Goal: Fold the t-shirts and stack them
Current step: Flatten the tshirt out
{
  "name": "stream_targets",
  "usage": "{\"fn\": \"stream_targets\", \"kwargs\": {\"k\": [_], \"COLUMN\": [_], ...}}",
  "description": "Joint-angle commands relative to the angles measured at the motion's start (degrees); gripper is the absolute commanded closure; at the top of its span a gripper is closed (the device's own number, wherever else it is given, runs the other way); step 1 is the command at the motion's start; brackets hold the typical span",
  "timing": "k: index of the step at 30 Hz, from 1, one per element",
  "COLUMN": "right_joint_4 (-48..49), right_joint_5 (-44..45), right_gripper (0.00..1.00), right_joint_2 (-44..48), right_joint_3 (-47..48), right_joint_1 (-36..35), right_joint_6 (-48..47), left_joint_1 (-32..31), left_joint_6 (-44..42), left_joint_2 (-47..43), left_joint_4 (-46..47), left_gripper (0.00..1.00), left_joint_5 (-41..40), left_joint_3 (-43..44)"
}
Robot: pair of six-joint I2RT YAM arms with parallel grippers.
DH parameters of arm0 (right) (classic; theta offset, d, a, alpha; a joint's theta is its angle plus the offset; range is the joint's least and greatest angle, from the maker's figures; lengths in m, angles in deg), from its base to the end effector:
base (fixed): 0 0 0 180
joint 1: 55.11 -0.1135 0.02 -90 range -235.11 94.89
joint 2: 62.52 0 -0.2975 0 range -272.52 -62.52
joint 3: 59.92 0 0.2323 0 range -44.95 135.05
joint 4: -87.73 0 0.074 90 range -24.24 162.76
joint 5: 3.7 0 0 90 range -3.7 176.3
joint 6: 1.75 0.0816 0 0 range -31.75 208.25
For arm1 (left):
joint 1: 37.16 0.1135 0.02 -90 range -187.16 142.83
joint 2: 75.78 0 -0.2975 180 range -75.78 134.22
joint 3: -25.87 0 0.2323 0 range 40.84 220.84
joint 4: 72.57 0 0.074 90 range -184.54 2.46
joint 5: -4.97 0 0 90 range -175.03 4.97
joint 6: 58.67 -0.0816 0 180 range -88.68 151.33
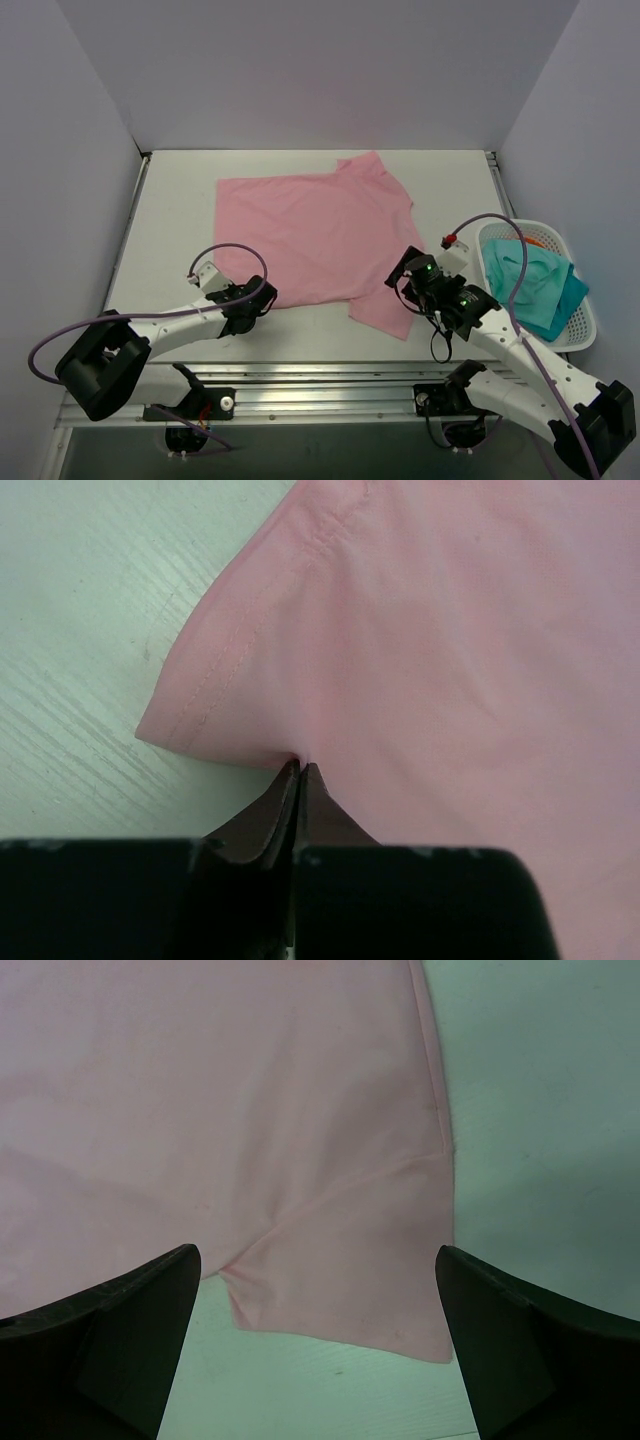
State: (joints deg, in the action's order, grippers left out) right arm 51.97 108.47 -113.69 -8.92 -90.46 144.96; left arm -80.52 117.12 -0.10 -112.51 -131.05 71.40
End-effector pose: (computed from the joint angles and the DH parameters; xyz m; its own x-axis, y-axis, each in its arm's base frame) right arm 0.1702 0.0830 0.2568 -0.5022 0.5928 -0.6295 0.2428 0.7954 0.5553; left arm 0.1798 -0.0890 0.1622 -0.3480 -0.6239 -0.6997 -0.6598 0.6932 -0.2900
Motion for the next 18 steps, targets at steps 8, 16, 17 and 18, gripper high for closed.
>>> {"fn": "stream_targets", "kwargs": {"k": [8,16,17,18], "right_joint_4": [-13.3,-6.1,-5.7,-5.4], "right_joint_5": [-2.5,-12.5,-12.7,-13.0], "right_gripper": [0.01,0.05,0.05,0.05], "right_joint_2": [5.4,1.5,0.3,-0.2], "right_joint_3": [-0.7,-11.6,-12.6,-12.9], "right_joint_1": [-0.4,-0.4,-0.4,-0.5], "right_joint_6": [3.3,6.3,6.7,7.4], "left_joint_1": [0.6,2.0,2.1,2.2], "left_joint_6": [-6.3,-10.7,-11.5,-11.9], "left_joint_2": [-1.1,-3.8,-4.1,-4.3], "left_joint_4": [1.0,5.1,5.4,5.5], "left_gripper": [0.98,0.98,0.98,0.98], "left_joint_5": [-1.5,-0.8,-0.5,-0.3], "left_joint_3": [2.4,1.9,1.5,1.3]}}
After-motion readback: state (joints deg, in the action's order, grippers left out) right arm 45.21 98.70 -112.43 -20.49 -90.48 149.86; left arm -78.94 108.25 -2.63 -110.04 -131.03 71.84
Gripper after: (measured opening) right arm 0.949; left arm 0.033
